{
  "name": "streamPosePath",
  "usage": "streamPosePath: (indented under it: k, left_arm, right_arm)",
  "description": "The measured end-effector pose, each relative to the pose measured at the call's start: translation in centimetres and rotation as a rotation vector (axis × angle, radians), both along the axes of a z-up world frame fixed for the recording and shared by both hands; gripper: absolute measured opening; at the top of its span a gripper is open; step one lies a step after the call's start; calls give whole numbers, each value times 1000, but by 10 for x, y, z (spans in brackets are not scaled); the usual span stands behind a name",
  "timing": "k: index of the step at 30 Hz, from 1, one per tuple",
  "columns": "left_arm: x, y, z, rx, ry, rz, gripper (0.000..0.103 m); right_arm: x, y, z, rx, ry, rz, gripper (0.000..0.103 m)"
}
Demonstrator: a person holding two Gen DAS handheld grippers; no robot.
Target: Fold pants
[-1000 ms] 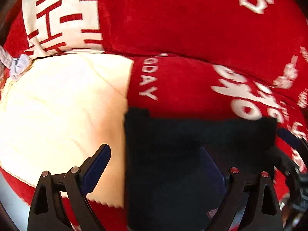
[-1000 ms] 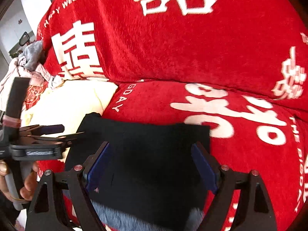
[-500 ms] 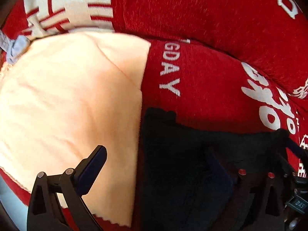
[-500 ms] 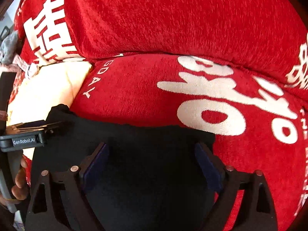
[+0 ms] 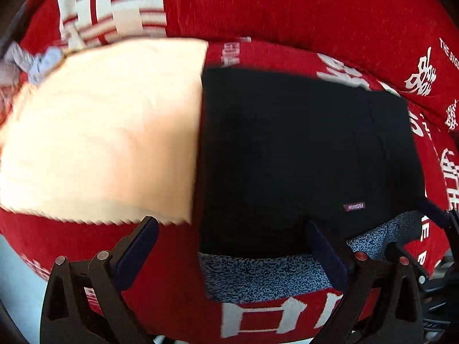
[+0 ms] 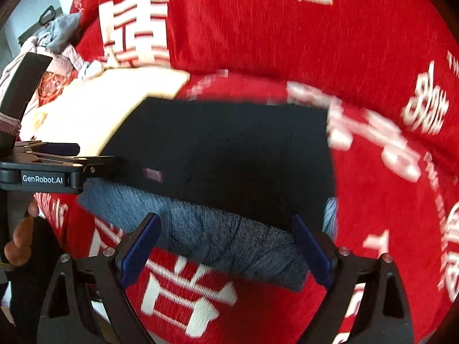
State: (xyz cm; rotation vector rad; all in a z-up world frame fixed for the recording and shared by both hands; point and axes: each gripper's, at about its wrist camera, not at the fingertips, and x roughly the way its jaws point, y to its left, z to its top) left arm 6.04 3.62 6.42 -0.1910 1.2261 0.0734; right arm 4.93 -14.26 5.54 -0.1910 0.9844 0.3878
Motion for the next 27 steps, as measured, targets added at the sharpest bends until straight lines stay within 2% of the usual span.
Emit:
streamPosePath:
  k: [3, 7, 9, 12, 14, 17, 19, 22, 25, 27]
  left_arm:
    - [-6, 2, 10, -8, -9, 15, 103]
    - [-26, -4, 29, 53, -79, -8, 103]
    - [-28, -5, 25, 64, -69, -12, 103]
    - [-26, -6, 2, 63, -6, -22, 103]
    - [-29, -8, -5, 64, 3, -31, 103]
    - [-30, -12, -6, 72, 4, -38, 103]
    - [-29, -11, -6, 64, 5, -30, 103]
    - [-29, -12, -7, 61, 9, -28, 103]
    - [-31, -13, -8, 53, 14, -23, 103]
    - [-29, -11, -9, 42, 18, -23, 103]
  right_arm:
    - [-10, 8, 6, -64, -33, 8, 95]
    - [-25, 6, 23, -14, -67, 6, 95]
    - [-25, 2, 16, -6, -42, -9, 98]
    - [-14, -4, -5, -12, 52, -53, 98]
    - [-15, -6, 3, 15, 39, -55, 98]
    - [-10, -7, 30, 38, -37, -58, 98]
    - [2, -3, 41, 39, -58, -60, 98]
    - [42, 13, 43, 57, -33, -41, 98]
    - [84, 26, 29, 9, 14, -67, 98]
    - [118, 31, 9, -32, 81, -111, 98]
